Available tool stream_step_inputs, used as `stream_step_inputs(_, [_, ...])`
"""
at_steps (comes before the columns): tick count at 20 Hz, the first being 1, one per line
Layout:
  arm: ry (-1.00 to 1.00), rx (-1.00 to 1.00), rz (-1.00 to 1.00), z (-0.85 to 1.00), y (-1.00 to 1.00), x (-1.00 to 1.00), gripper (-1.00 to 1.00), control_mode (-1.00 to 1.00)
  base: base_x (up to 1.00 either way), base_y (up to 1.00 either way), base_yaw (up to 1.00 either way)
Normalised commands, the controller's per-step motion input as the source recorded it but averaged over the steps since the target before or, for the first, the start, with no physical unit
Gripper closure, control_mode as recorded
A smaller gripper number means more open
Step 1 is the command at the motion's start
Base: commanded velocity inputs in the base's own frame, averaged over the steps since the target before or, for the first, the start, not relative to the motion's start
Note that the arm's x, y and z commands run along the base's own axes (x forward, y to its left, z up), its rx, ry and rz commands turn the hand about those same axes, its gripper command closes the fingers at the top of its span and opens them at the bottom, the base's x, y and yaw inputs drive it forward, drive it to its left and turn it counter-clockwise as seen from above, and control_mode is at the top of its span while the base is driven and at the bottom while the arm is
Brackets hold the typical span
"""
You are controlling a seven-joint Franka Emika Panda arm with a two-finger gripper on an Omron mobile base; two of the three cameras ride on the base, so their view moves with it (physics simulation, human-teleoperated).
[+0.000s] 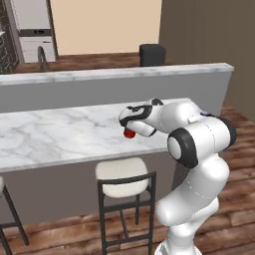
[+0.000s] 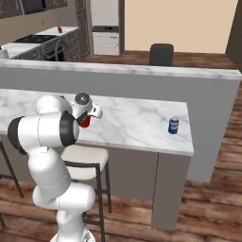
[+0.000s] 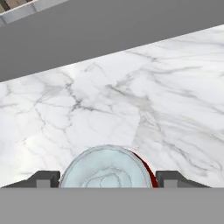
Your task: Four empty soda cans are scattered around the kitchen. Gather all the cans and cluster them next to the stove for recycling.
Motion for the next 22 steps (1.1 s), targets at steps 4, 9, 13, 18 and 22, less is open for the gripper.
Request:
stream_step_inputs(4, [0.0, 0.0, 0.0, 0.0, 0.0, 0.0, 1.0, 1.0, -0.05, -0.62, 0.0])
stream_step_inputs(9, [0.0, 0.0, 0.0, 0.0, 0.0, 0.0, 1.0, 1.0, 0.0, -0.6, 0.0])
stream_step_inputs(13, [0.0, 0.0, 0.0, 0.0, 0.0, 0.0, 1.0, 1.0, 0.0, -0.59, 0.0])
stream_step_inputs(18, [0.0, 0.0, 0.0, 0.0, 0.0, 0.0, 1.0, 1.0, 0.0, -0.58, 0.0])
stream_step_inputs(22, [0.0, 0.0, 0.0, 0.0, 0.0, 0.0, 1.0, 1.0, 0.0, -0.55, 0.0])
